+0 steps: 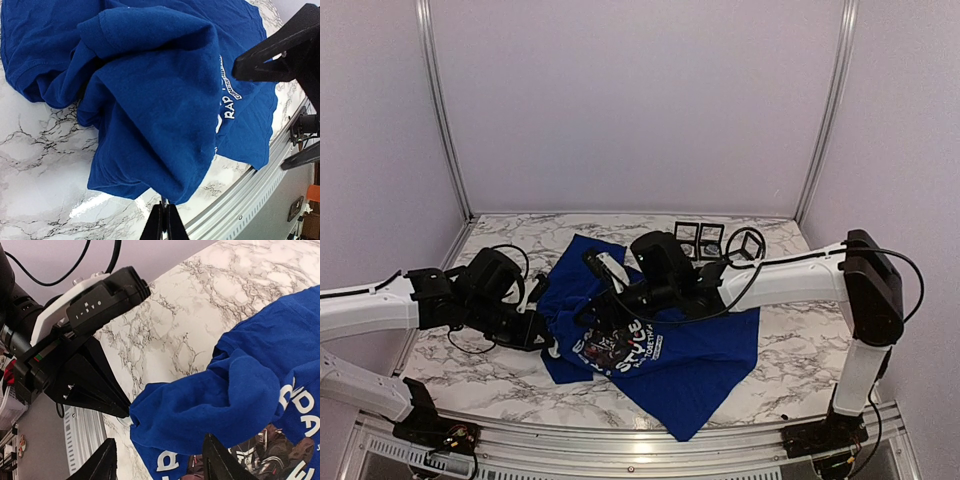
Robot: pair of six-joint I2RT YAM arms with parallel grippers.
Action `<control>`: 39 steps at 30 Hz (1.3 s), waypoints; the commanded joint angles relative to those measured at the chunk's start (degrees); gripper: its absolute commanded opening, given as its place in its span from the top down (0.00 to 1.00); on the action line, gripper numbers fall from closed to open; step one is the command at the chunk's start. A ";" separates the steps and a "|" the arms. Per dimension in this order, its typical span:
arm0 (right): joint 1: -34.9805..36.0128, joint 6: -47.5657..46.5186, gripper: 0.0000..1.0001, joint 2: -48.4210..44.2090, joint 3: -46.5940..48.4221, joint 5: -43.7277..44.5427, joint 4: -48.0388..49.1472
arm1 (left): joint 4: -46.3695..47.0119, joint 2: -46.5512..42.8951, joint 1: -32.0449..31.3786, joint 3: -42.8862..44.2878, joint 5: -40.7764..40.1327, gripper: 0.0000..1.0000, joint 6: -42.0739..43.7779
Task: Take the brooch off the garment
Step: Remove the brooch from the flattened clothing.
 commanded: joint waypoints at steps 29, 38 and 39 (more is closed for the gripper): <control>1.83 3.91 1.00 6.41 7.15 1.24 -3.57 | 0.49 0.88 0.05 3.13 1.12 1.00 2.25; -0.52 4.85 1.00 4.68 7.49 4.25 -3.21 | -0.10 1.57 0.05 2.46 1.75 1.00 2.56; -0.61 4.79 1.00 4.58 7.48 4.37 -3.21 | -0.15 1.57 0.05 2.46 1.76 1.00 2.60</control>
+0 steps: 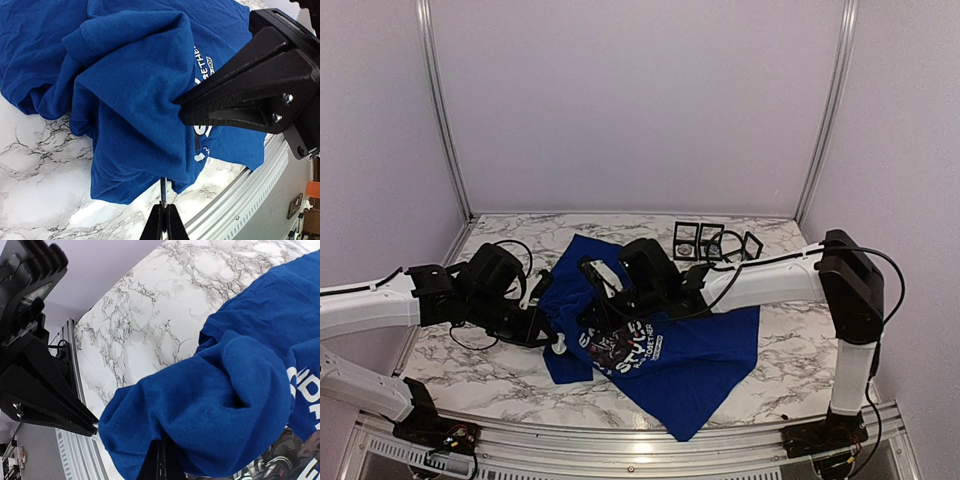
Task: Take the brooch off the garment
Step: Remove the brooch from the flattened clothing, then close the brooch securely.
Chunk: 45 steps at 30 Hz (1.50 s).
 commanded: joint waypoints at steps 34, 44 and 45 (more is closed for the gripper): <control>-2.36 2.83 0.82 -10.26 -5.92 1.90 4.85 | 26.20 -4.92 2.00 2.60 10.59 1.00 -6.28; -8.49 6.26 0.57 -19.44 -13.78 3.29 12.25 | 45.00 1.06 4.13 2.18 11.83 1.00 -14.68; -8.96 6.56 0.55 -20.15 -14.64 3.35 13.48 | 47.16 1.78 4.33 2.22 11.69 1.00 -15.72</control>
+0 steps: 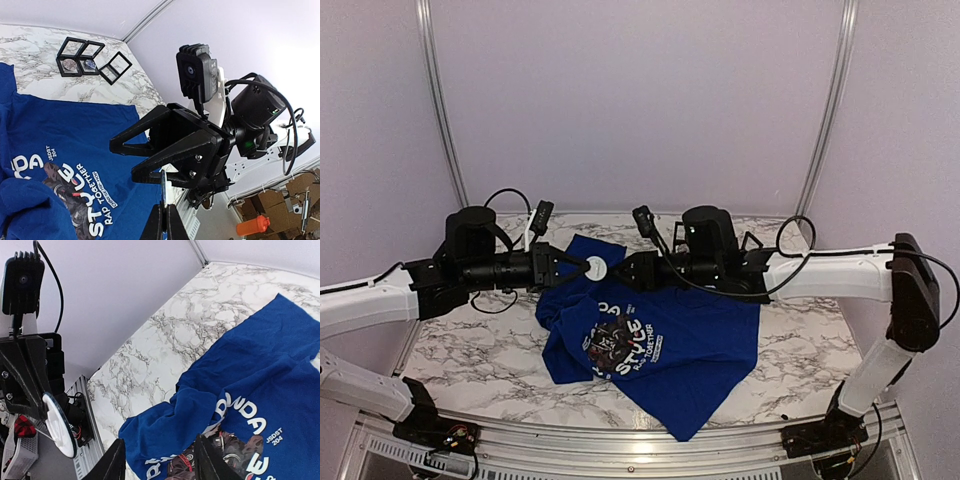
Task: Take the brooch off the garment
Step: Close the brooch securely.
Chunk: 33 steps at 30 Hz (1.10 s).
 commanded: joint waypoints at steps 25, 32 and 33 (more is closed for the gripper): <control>-4.44 15.75 0.41 -1.58 -7.72 -7.61 40.46 | 34.33 12.01 2.04 1.62 -0.56 1.00 -14.29; -4.44 18.89 0.50 0.31 -7.39 -8.71 44.21 | 33.73 12.03 2.04 1.83 -0.32 1.00 -13.32; -4.46 19.21 0.51 0.52 -7.28 -8.75 44.63 | 33.60 12.07 2.04 1.70 -0.36 1.00 -13.09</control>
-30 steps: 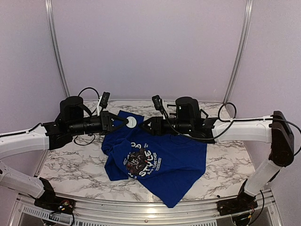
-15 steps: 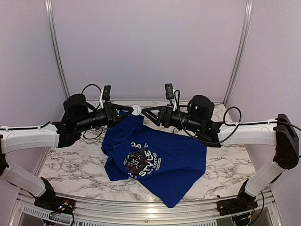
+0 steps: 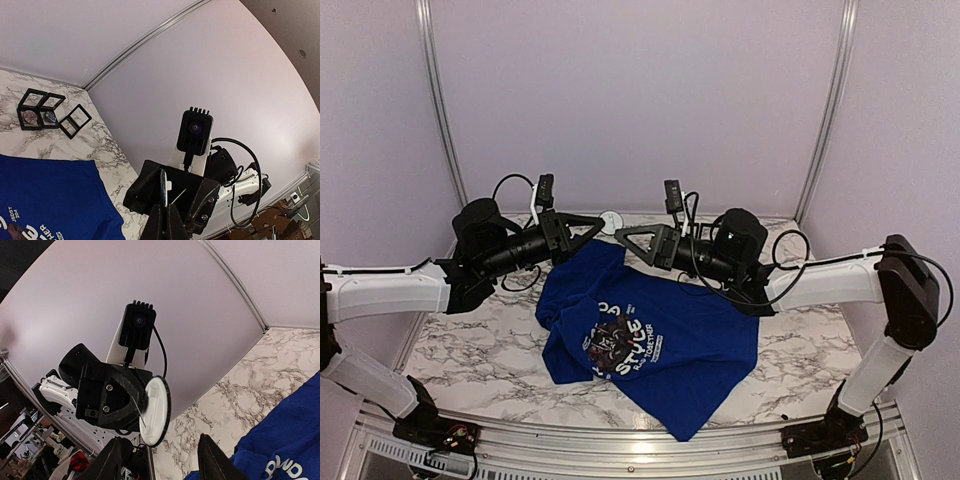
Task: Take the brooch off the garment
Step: Close the brooch securely.
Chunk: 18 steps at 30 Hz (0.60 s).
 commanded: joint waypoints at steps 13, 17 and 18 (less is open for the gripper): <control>-0.39 5.14 0.65 3.45 4.96 -2.80 6.15 | -1.01 -0.47 0.04 0.81 0.49 1.00 4.13; -0.35 5.60 0.71 3.70 4.80 -2.99 6.43 | -1.36 -0.24 -0.10 1.12 0.61 1.00 4.59; -0.39 5.73 0.72 3.66 4.76 -3.08 6.51 | -1.57 -0.25 -0.18 1.22 0.59 1.00 4.71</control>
